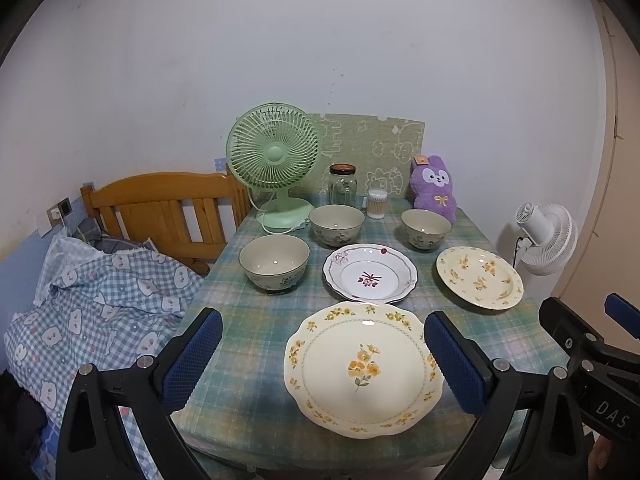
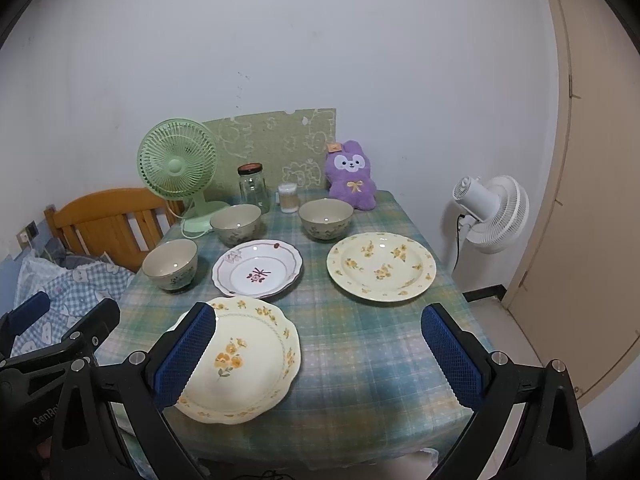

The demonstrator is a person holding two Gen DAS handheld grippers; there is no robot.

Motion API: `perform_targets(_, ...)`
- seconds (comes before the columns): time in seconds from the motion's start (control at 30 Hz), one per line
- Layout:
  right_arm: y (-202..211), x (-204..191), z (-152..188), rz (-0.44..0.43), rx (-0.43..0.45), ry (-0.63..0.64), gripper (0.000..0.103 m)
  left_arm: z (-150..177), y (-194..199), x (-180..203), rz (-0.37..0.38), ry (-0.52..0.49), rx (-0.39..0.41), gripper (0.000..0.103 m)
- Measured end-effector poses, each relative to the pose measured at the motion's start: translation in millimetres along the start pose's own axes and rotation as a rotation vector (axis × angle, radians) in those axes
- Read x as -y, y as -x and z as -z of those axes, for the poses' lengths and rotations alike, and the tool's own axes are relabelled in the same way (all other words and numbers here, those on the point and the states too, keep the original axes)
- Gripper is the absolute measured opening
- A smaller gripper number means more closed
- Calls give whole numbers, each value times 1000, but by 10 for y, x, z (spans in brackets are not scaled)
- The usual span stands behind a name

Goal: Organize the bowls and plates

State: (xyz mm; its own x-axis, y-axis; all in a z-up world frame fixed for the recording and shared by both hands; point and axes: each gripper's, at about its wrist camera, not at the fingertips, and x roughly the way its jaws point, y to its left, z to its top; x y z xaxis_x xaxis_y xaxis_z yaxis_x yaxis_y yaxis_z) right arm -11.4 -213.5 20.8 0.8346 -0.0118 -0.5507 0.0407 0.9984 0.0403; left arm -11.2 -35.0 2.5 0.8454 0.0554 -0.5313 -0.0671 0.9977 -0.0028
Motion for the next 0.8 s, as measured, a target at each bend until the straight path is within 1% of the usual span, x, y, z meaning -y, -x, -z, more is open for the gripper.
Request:
perform_targets(0.27,-7,28,6,-6,-2,-10,103,12,15,8,10,-6,9,99)
perform_targets(0.8,-6,48,28,-2,0,-10,103,-7,11,6,12,-8,7,99)
